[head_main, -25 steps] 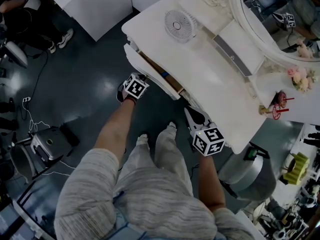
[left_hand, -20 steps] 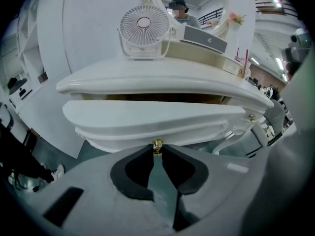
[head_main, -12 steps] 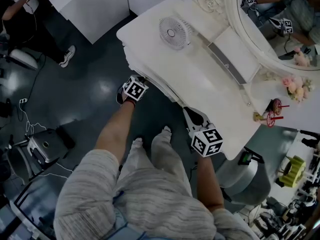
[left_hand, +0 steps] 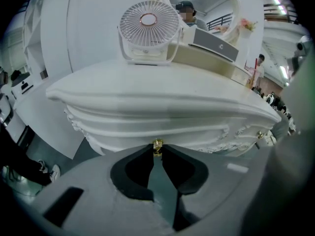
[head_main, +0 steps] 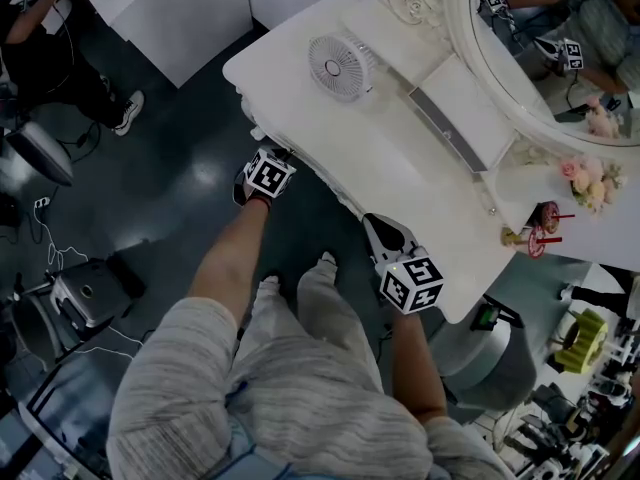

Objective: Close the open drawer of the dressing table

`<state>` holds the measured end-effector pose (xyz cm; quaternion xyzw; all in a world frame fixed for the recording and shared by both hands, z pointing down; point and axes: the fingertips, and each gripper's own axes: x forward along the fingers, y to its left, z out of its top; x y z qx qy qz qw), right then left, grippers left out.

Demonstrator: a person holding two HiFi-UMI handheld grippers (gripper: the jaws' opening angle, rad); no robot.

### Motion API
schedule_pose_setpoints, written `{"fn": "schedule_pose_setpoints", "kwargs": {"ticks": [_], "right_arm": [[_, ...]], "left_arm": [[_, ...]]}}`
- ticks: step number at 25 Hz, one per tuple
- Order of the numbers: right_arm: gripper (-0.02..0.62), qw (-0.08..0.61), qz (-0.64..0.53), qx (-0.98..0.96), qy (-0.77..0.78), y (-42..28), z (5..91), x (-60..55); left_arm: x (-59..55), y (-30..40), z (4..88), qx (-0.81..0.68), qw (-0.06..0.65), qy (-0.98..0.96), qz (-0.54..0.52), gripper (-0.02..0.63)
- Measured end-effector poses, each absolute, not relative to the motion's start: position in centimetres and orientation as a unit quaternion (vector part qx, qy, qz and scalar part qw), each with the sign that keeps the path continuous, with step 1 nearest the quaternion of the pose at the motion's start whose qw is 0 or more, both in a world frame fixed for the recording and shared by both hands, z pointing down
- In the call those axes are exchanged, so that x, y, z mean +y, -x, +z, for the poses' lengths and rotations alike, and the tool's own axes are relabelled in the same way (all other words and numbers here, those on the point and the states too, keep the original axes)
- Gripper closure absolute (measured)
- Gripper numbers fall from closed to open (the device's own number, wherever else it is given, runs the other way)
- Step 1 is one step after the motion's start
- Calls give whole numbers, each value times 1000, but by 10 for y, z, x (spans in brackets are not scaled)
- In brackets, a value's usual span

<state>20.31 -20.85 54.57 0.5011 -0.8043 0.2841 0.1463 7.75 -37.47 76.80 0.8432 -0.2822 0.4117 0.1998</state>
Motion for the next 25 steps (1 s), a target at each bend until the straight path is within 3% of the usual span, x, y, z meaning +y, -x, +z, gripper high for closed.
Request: {"fn": "schedule_pose_setpoints", "kwargs": {"ticks": [19, 25], "right_arm": [[584, 150, 283, -802, -505, -209, 547, -208], [584, 147, 278, -802, -507, -204, 542, -212]], "left_arm": [[-383, -88, 764, -285, 193, -845, 410, 540], [-377, -81, 763, -275, 187, -848, 411, 497]]}}
